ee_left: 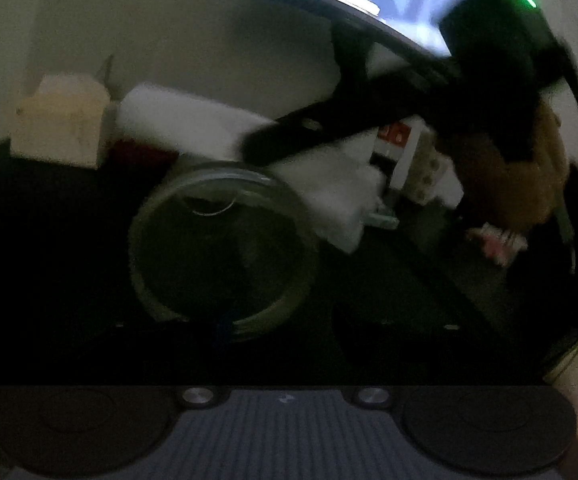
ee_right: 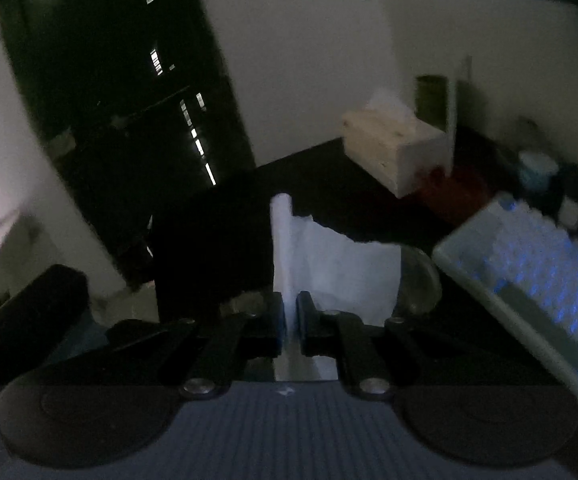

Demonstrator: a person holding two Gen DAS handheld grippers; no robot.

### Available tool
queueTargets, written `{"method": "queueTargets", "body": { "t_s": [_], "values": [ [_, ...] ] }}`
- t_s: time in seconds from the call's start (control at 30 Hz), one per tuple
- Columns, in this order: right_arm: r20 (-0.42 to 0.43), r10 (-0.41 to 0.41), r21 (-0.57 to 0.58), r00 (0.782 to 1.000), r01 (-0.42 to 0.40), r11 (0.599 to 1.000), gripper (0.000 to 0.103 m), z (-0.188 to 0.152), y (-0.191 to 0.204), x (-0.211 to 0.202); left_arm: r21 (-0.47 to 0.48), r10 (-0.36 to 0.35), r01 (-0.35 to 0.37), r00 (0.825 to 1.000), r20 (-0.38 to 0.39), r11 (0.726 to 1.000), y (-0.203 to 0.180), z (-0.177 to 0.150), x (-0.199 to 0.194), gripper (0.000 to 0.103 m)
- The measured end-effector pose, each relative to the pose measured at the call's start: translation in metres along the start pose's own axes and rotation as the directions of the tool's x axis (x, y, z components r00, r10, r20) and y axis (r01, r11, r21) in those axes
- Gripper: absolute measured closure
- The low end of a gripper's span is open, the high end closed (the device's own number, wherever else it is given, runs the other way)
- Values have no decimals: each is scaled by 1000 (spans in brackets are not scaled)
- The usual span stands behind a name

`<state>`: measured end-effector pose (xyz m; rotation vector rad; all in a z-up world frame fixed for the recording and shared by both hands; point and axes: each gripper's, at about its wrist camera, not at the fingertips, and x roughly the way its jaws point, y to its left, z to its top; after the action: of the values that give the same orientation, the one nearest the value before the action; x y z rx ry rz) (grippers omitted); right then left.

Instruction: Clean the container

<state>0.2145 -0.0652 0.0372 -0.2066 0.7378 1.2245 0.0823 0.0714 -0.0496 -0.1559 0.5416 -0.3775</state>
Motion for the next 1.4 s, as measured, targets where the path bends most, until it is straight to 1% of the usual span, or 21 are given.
{"method": "queueTargets", "body": {
  "t_s": [0.03,0.13,0.27,0.3,0.37,0.4,0.43,0.5,0.57,0.63,0.67,0.7,0.77,0.8,0.87,0.97,1.1,1.17,1.23,1.33,1.4],
  "values": [
    [-10,-26,16,1000,26,1000,93,5,-5,2,11,11,-11,1000,4,1000,-3,-1,1,48],
    [-25,-188,43,982,189,981,88,21,-23,12,-11,1,-1,1000,9,1000,0,-1,1,48],
    [-20,-258,118,966,258,959,91,25,-39,15,-71,-22,23,1000,14,997,11,1,0,48],
    [-14,-259,141,966,259,956,94,21,-38,13,-85,-23,24,1000,18,996,15,2,0,48],
    [3,-223,150,975,220,964,96,11,-28,6,-104,-32,34,999,25,994,21,4,1,61],
    [12,-153,156,988,149,976,96,4,-20,1,-107,-38,41,999,30,993,22,4,2,72],
    [15,-87,164,996,83,983,96,1,-16,-3,-110,-44,47,998,34,993,24,5,3,74],
    [28,-20,123,999,16,992,97,-9,6,-7,-117,-36,41,998,45,992,25,7,4,74],
    [28,-109,71,994,107,992,97,-12,23,-6,-115,-11,16,999,50,993,25,8,5,74],
    [14,-252,74,968,250,965,98,-14,23,-2,-95,31,-26,998,58,995,22,9,6,68],
    [24,-356,82,934,353,932,98,-16,23,-2,-81,54,-49,997,63,995,20,9,6,68],
    [35,-459,90,888,454,886,98,-18,23,-2,-69,68,-64,995,66,996,17,9,8,68],
    [51,-589,104,807,582,807,98,-23,26,-6,-74,75,-70,995,67,995,13,9,9,68],
    [55,-624,128,780,614,779,98,-27,26,-9,-85,79,-73,994,73,994,12,9,11,69],
    [44,-645,188,763,628,755,98,-33,24,-17,-87,91,-84,992,85,993,9,10,13,75],
    [28,-670,248,742,644,724,98,-47,23,-26,-95,84,-75,992,95,993,6,12,15,75],
    [3,-671,318,741,636,703,98,-67,19,-33,-112,73,-62,992,102,992,3,16,18,75],
    [-12,-672,357,740,631,688,98,-77,17,-38,-98,94,-83,989,113,992,-1,18,21,76],
    [-17,-682,388,731,633,670,98,-89,15,-47,-85,102,-92,987,121,992,-5,20,26,84],
    [-28,-698,432,716,638,637,97,-106,12,-53,-85,109,-98,985,136,992,-9,24,32,85],
    [-26,-696,470,718,623,625,97,-118,10,-61,-72,133,-123,980,149,990,-17,26,34,87]
  ]
}}
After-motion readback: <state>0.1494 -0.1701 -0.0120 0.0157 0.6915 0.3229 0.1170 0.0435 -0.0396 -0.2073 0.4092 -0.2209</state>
